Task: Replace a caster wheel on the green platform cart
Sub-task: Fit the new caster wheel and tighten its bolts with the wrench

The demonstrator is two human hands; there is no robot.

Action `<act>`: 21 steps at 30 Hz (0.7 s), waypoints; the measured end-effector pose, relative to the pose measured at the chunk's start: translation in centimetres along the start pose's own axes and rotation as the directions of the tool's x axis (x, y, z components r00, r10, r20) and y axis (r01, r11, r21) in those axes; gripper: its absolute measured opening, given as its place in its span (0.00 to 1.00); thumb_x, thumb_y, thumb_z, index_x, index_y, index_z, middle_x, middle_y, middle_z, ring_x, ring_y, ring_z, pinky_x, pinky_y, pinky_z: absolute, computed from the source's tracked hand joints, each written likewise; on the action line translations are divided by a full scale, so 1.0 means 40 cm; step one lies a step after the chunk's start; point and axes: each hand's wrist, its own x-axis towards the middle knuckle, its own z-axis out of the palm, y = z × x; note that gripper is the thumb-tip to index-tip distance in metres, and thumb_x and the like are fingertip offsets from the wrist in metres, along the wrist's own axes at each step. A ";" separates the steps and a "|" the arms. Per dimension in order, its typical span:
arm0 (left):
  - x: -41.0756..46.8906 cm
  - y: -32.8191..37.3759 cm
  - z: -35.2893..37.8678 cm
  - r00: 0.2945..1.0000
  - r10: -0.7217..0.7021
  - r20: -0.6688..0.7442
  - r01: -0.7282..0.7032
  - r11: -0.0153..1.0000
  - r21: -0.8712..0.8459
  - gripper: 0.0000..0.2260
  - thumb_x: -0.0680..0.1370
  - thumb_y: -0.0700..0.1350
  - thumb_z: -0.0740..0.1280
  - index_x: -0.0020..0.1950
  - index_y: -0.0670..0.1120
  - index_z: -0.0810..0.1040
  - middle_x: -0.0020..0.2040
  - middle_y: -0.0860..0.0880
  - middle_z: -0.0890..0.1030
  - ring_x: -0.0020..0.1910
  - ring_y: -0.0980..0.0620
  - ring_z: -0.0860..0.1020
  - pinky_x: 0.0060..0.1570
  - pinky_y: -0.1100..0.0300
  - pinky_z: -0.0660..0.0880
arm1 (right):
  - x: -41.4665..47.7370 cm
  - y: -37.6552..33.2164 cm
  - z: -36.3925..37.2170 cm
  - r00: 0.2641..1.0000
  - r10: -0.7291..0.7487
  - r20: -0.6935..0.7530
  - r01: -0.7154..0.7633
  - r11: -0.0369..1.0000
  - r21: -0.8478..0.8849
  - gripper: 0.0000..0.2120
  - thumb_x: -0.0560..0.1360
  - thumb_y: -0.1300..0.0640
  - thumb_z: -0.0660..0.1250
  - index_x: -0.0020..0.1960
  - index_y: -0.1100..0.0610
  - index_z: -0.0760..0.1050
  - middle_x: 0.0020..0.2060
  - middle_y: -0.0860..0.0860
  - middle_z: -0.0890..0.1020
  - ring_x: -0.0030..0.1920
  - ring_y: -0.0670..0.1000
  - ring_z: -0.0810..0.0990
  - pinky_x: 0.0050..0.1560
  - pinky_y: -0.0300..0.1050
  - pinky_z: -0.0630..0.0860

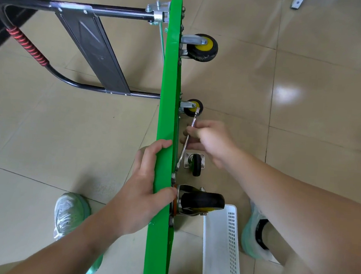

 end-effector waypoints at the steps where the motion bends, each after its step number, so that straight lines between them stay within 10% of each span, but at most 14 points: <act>1: -0.002 -0.002 0.001 1.000 0.005 -0.004 -0.005 1.000 -0.003 0.34 0.67 0.58 0.66 0.68 0.77 0.57 0.63 0.63 0.65 0.50 0.55 0.76 0.50 0.56 0.78 | -0.025 -0.010 0.005 0.996 -0.080 0.033 0.081 0.996 -0.035 0.05 0.78 0.68 0.68 0.53 0.64 0.80 0.48 0.61 0.84 0.42 0.56 0.87 0.43 0.48 0.84; 17: -0.014 -0.021 0.009 0.999 0.034 -0.029 -0.035 0.999 -0.030 0.34 0.70 0.59 0.66 0.74 0.73 0.56 0.71 0.57 0.65 0.60 0.65 0.73 0.58 0.73 0.70 | -0.121 0.027 0.020 0.903 -0.391 0.178 0.428 0.857 -0.288 0.11 0.77 0.64 0.70 0.48 0.47 0.80 0.42 0.52 0.87 0.45 0.51 0.86 0.51 0.51 0.84; 21: -0.013 -0.021 0.008 0.999 0.036 -0.019 -0.036 0.999 -0.032 0.34 0.70 0.59 0.66 0.74 0.73 0.56 0.70 0.56 0.65 0.57 0.59 0.75 0.58 0.63 0.75 | -0.088 0.037 0.021 0.929 -0.340 0.145 0.367 0.891 -0.265 0.09 0.77 0.64 0.70 0.51 0.50 0.82 0.44 0.53 0.87 0.47 0.54 0.87 0.53 0.57 0.83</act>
